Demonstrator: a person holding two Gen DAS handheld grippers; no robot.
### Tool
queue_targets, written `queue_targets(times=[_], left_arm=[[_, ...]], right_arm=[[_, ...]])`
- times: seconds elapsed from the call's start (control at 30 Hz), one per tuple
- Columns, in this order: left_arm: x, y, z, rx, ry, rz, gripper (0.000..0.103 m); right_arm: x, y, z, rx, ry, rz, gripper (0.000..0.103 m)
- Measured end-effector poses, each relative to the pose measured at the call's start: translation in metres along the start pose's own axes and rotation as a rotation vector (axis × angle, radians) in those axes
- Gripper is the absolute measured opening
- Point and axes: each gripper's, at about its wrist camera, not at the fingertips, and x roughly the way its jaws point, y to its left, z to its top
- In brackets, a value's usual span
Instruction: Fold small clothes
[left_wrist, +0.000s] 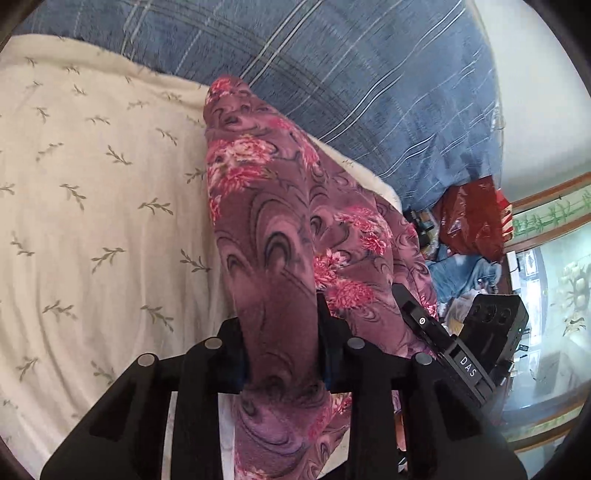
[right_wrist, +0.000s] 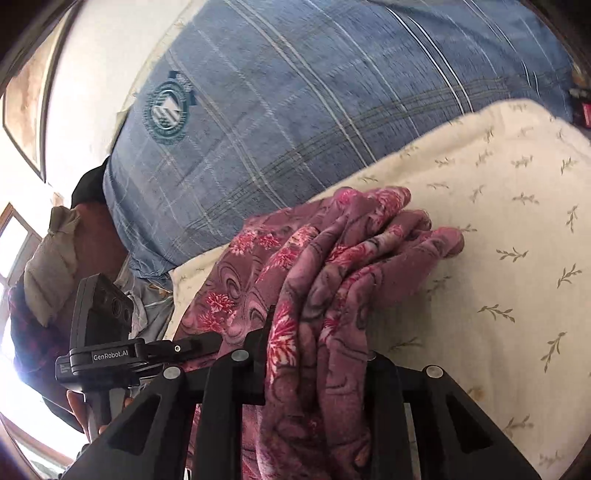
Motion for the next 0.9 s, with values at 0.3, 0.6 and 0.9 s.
queue_targets(times=[0.3, 0.6, 0.9], left_arm=[[-0.095, 0.038, -0.033, -0.028, -0.086, 0.018, 0.026], [-0.113, 0.150, -0.086, -0.181, -0.073, 0.149, 0.034], [-0.134, 0.147, -0.072, -0.069, -0.169, 0.181, 0.045]], right_arm=[[-0.002, 0.072, -0.040, -0.003, 0.026, 0.136, 0.023], [0.061, 0.082, -0.125, 0.097, 0.162, 0.220, 0.028], [0.017, 0.049, -0.111, 0.179, 0.006, 0.111, 0.045]])
